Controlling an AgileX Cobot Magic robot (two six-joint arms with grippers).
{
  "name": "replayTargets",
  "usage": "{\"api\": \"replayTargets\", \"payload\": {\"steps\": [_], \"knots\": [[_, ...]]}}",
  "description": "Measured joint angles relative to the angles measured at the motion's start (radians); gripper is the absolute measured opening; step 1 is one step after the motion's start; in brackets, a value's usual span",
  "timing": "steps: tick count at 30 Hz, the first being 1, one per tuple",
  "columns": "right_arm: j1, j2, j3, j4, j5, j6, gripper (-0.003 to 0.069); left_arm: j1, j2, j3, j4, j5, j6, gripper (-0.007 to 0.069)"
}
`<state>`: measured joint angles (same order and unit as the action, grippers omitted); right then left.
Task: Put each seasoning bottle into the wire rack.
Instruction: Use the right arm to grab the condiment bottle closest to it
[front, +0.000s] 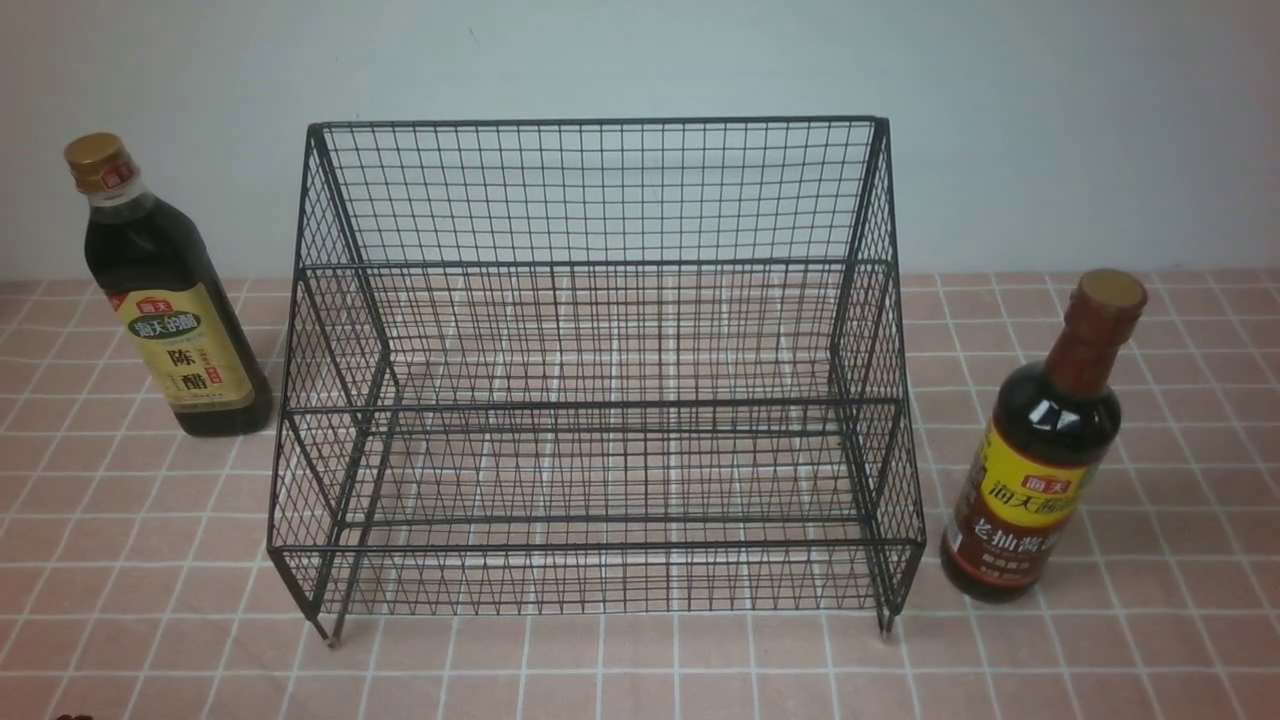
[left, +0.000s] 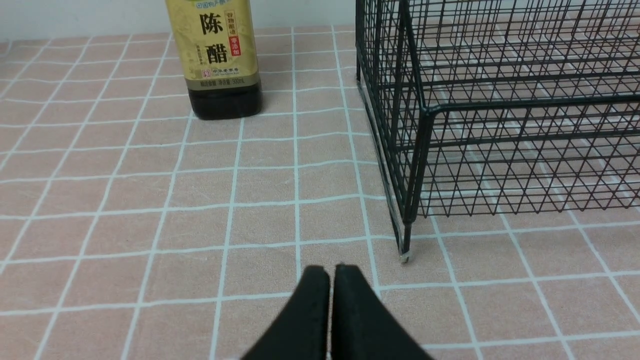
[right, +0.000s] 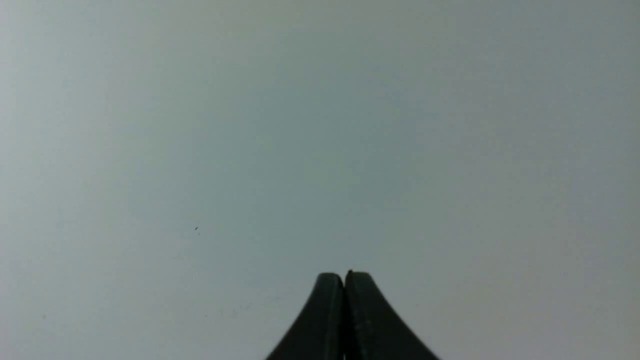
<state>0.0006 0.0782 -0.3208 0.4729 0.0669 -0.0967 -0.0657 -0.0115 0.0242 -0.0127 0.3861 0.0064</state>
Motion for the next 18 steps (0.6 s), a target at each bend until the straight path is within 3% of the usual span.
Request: {"api": "replayTargets", "payload": {"steps": [3,4,8,14,16,18], "knots": [[0.0,0.132,-0.142,-0.068,0.124,-0.021,-0.0014,0.0,0.0,0.0,0.0,0.0,0.0,-0.0007],[0.0,0.236,-0.232,-0.097,0.235,-0.046,-0.0014,0.0,0.0,0.0,0.0,0.0,0.0,-0.0007],[0.0,0.487,-0.411,-0.103,0.463,-0.112,-0.0014,0.0,0.0,0.0,0.0,0.0,0.0,-0.0007],[0.0,0.773,-0.631,0.009,0.649,-0.276,0.0008,0.0,0.0,0.0,0.0,0.0,0.0,-0.0007],[0.0,0.849,-0.68,0.057,0.689,-0.344,0.0038,0.0,0.0,0.0,0.0,0.0,0.0,-0.0007],[0.0,0.933,-0.734,0.13,0.721,-0.426,0.0113,0.0,0.0,0.0,0.0,0.0,0.0,-0.0007]]}}
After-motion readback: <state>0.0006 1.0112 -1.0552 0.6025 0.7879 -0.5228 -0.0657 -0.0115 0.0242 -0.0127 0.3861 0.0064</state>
